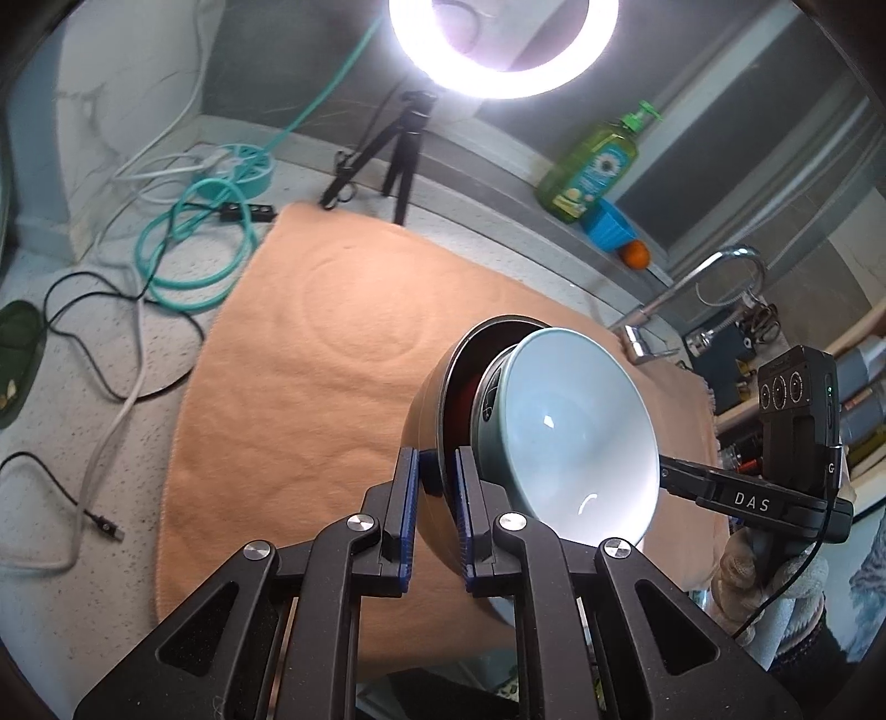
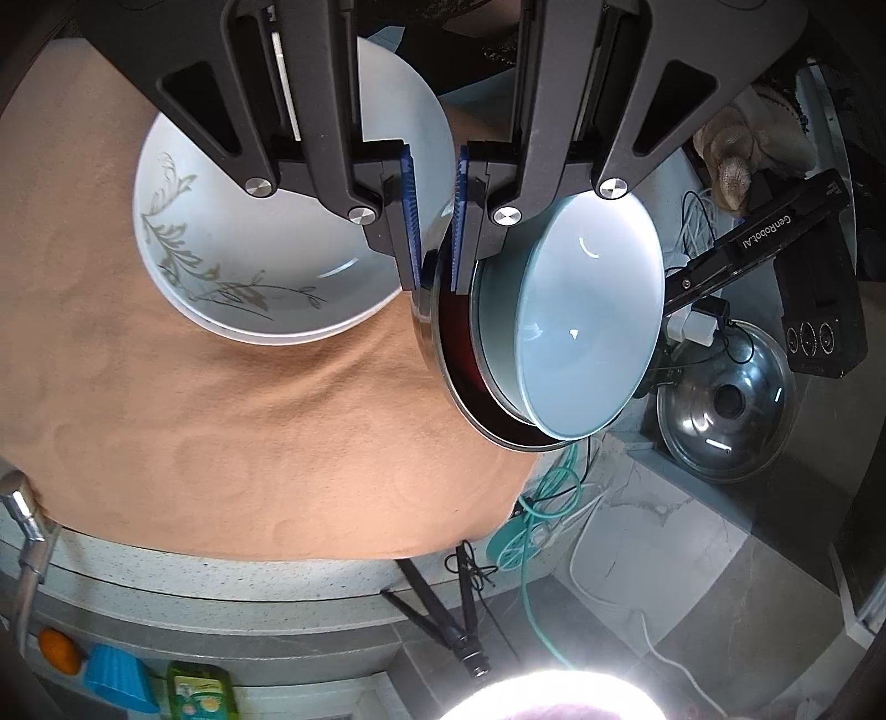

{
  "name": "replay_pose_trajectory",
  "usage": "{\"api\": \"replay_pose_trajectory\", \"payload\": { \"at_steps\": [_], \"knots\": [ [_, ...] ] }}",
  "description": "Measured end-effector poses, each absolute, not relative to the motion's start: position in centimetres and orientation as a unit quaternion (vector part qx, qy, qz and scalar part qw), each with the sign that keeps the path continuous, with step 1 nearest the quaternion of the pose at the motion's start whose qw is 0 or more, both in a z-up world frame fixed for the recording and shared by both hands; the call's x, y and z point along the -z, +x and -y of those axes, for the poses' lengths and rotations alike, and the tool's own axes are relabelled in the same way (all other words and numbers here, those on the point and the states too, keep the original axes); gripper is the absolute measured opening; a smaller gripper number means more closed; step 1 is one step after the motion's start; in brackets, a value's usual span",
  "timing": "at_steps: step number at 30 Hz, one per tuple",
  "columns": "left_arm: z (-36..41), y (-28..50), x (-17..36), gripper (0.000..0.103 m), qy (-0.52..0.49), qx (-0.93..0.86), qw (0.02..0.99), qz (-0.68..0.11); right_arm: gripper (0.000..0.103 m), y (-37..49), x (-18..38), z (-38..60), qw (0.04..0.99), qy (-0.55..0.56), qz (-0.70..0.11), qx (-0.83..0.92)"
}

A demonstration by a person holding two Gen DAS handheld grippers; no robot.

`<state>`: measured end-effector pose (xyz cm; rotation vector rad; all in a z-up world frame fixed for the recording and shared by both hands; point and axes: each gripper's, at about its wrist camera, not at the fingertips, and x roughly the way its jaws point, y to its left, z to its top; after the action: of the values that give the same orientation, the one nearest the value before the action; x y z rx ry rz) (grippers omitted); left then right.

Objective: Organize plates and bowls
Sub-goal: 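Lift the nested bowl and pans and carry them onto the plate stack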

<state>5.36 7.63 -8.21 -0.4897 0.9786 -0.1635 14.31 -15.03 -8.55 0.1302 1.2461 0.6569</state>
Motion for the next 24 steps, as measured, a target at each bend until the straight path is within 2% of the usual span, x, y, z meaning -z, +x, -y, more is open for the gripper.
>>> {"api": "replay_pose_trajectory", "payload": {
  "at_steps": [24],
  "knots": [
    [2.4,7.3,9.4,0.011,-0.186,0.171,0.823,-0.509,0.011,12.4,8.9,27.3,0.777,0.107,-0.583,-0.213]
  ]
}}
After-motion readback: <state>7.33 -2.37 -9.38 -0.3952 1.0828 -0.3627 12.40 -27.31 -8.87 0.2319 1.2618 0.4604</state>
